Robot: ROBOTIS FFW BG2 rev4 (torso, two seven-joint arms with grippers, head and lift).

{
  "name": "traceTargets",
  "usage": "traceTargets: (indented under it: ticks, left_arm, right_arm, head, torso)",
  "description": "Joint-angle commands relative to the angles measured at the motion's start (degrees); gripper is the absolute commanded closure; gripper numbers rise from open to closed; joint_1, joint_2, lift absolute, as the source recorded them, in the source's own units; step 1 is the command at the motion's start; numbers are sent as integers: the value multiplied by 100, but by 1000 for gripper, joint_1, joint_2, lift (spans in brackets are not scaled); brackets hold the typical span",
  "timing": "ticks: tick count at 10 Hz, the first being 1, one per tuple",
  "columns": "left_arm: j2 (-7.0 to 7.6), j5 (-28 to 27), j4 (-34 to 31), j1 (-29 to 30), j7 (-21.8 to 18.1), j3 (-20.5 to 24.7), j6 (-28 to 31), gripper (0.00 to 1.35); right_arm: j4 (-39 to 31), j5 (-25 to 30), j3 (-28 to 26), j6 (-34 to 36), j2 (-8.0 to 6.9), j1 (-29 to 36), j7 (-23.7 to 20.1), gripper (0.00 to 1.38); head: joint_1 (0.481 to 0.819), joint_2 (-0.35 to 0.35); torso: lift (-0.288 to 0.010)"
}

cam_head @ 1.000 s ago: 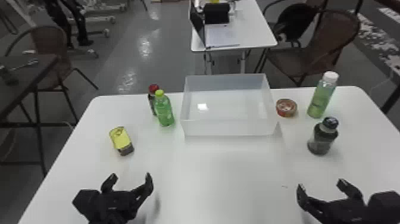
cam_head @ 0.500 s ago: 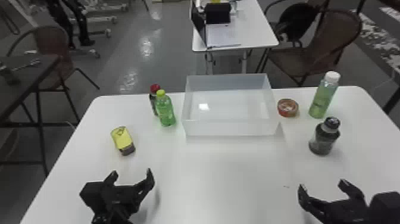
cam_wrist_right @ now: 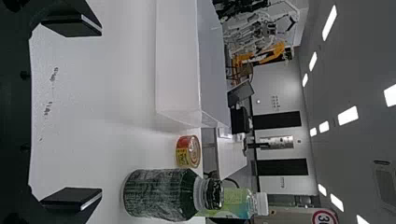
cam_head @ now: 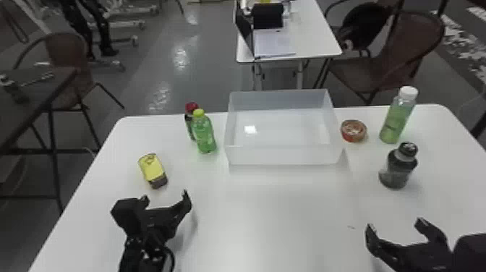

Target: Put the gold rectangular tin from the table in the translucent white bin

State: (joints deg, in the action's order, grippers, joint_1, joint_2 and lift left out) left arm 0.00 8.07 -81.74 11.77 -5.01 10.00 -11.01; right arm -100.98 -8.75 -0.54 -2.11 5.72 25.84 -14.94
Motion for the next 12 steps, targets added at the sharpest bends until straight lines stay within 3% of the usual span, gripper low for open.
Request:
traceTargets:
  ticks: [1,7,10,12]
  left_arm:
    - [-15,-60,237,-315,8,20,90,110]
    - [-15,-614,1098,-1308,298,371,372,108]
    - [176,-675,1626,-1721,439,380,433,111]
    - [255,-948,1626,-1809,606,477,758,148]
  right_arm:
    - [8,-4,1,0,-9,-9,-9,87]
    - [78,-13,36,9,-18,-140,-88,87]
    - [122,-22,36,9,-18,-193,-167,87]
    - [131,-22,36,18,-27,-193,-193,87]
  head:
    - [695,141]
    - [695,167]
    - [695,181]
    - [695,199]
  torso:
    - [-91]
    - [-91]
    - [-91]
    - [-91]
